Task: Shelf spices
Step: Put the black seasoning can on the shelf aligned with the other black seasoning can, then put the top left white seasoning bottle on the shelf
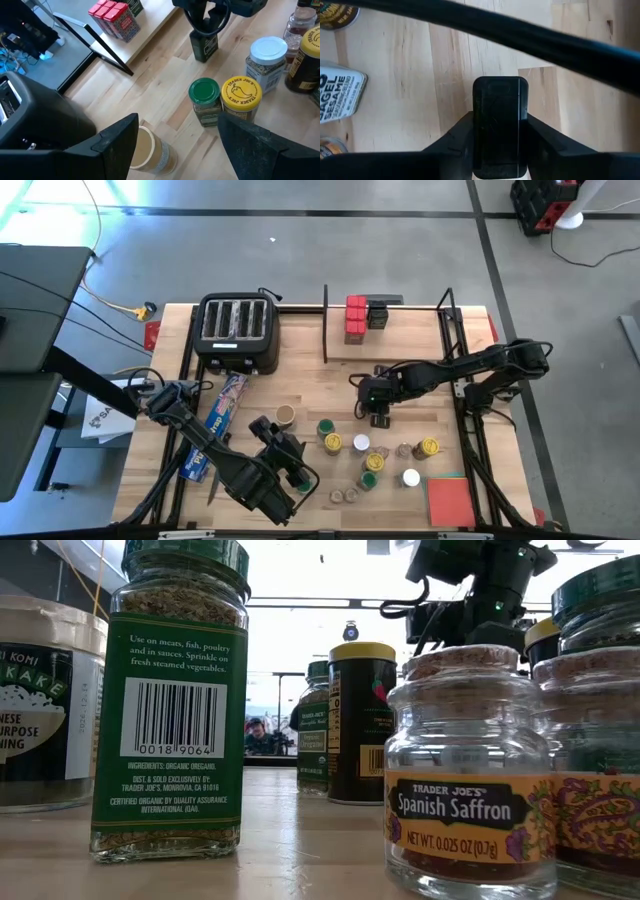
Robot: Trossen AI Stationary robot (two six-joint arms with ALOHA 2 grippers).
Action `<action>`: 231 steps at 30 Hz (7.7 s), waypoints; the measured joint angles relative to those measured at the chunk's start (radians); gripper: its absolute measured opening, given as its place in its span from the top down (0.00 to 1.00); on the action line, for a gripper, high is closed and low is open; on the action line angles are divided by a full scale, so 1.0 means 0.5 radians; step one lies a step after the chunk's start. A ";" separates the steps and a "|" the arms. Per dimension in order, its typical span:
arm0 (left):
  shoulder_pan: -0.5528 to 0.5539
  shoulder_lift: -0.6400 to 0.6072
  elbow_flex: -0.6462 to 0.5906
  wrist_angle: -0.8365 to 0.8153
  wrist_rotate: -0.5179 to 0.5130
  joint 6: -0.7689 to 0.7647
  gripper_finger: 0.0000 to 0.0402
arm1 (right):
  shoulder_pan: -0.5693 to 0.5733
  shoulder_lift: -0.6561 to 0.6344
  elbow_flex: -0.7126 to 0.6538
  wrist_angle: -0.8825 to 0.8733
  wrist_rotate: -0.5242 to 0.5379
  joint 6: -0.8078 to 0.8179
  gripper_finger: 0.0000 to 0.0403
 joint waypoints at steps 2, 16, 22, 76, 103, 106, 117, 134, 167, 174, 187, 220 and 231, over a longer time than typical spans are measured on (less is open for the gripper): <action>0.000 -0.001 0.000 0.000 -0.007 0.003 0.33 | -0.004 0.000 0.049 -0.069 0.000 -0.024 0.72; -0.022 -0.001 0.000 0.008 -0.059 0.020 0.33 | -0.745 -0.161 0.645 -0.808 -0.047 -0.977 0.72; -0.051 -0.001 0.000 0.016 -0.138 0.020 0.33 | -1.194 -0.156 0.488 -0.581 -0.263 -1.294 0.72; -0.027 -0.002 0.001 0.053 -0.119 0.037 0.33 | -1.434 -0.010 0.397 -0.074 -0.131 -1.659 0.58; -0.027 -0.002 0.001 0.061 -0.116 0.037 0.33 | -1.434 -0.010 0.397 -0.092 -0.138 -1.659 0.56; -0.027 -0.002 0.001 0.061 -0.114 0.038 0.33 | -1.433 -0.010 0.397 -0.093 -0.121 -1.661 0.51; -0.027 -0.002 0.001 0.061 -0.112 0.038 0.33 | -1.356 -0.127 0.400 -0.189 0.050 -1.643 0.43; -0.044 -0.002 0.001 0.076 -0.118 0.040 0.33 | -1.444 -0.212 -0.111 0.045 -0.055 -1.117 0.87; -0.018 -0.002 0.001 0.107 -0.115 0.090 0.33 | -1.440 -0.211 -0.199 0.515 -0.181 -0.854 1.00; -0.018 -0.002 0.001 0.108 -0.115 0.090 0.33 | -1.409 -0.206 -0.177 0.517 -0.203 -0.864 1.00; -0.018 -0.002 0.001 0.112 -0.118 0.096 0.33 | -1.418 -0.199 -0.176 0.689 -0.202 -0.818 1.00; -0.017 -0.002 0.001 0.183 -0.269 0.232 0.33 | 0.998 -0.943 -0.234 0.497 0.693 -0.279 0.98; -0.002 -0.002 0.001 0.197 -0.259 0.271 0.33 | 1.183 -0.873 -0.049 0.316 0.615 0.197 0.66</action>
